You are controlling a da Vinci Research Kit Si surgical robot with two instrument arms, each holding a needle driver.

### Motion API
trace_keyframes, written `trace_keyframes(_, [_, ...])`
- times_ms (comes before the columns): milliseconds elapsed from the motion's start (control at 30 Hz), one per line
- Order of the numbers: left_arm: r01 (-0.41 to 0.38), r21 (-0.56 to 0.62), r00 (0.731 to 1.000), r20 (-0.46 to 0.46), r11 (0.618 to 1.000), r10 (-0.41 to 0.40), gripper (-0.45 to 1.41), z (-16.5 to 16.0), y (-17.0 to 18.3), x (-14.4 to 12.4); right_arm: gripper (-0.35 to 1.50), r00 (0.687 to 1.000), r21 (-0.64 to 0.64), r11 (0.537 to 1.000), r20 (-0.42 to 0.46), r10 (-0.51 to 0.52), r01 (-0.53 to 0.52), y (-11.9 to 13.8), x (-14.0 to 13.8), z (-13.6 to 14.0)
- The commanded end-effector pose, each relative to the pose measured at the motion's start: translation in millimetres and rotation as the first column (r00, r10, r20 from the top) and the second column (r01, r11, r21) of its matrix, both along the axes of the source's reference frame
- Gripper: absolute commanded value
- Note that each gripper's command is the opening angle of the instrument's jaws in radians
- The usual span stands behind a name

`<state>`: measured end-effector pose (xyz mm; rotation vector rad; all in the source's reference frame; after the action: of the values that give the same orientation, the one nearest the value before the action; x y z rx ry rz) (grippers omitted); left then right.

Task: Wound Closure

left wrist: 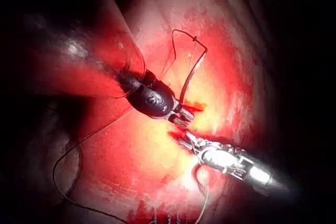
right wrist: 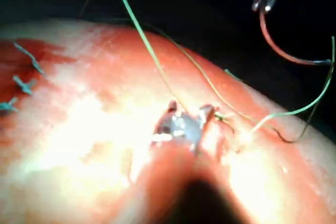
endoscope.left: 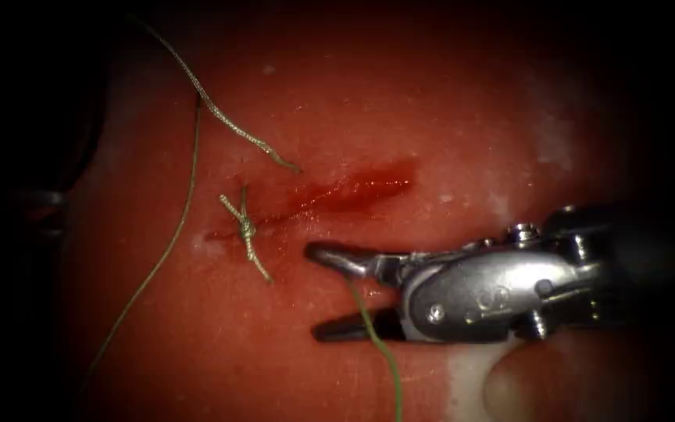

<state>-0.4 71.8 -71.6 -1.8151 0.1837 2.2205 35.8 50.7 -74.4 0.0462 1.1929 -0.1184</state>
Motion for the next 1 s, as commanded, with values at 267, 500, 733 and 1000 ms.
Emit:
trace_keyframes(267, [-0.001,0.001,1.000,0.001,1.000,0.001,-0.35,0.6,-0.3,-0.6,-0.35,0.999,0.009,1.000,0.040,0.015,-0.016,-0.1,-0.7,-3.3])
trace_keyframes(500, [-0.004,0.001,1.000,0.000,1.000,0.004,-0.35,0.6,-0.3,-0.7,-0.35,0.994,0.041,0.993,-0.001,-0.111,0.111,-4.8,1.2,-7.4])
trace_keyframes(733, [-0.004,0.001,1.000,-0.001,1.000,0.004,-0.35,0.7,-0.4,-0.7,-0.35,0.988,0.047,0.987,-0.010,-0.154,0.154,-6.2,2.0,-9.2])
trace_keyframes(1000, [-0.008,0.004,1.000,-0.003,1.000,0.008,-0.35,1.0,-0.6,-1.1,-0.35,0.981,0.058,0.980,-0.010,-0.192,0.192,-6.7,1.8,-10.3])
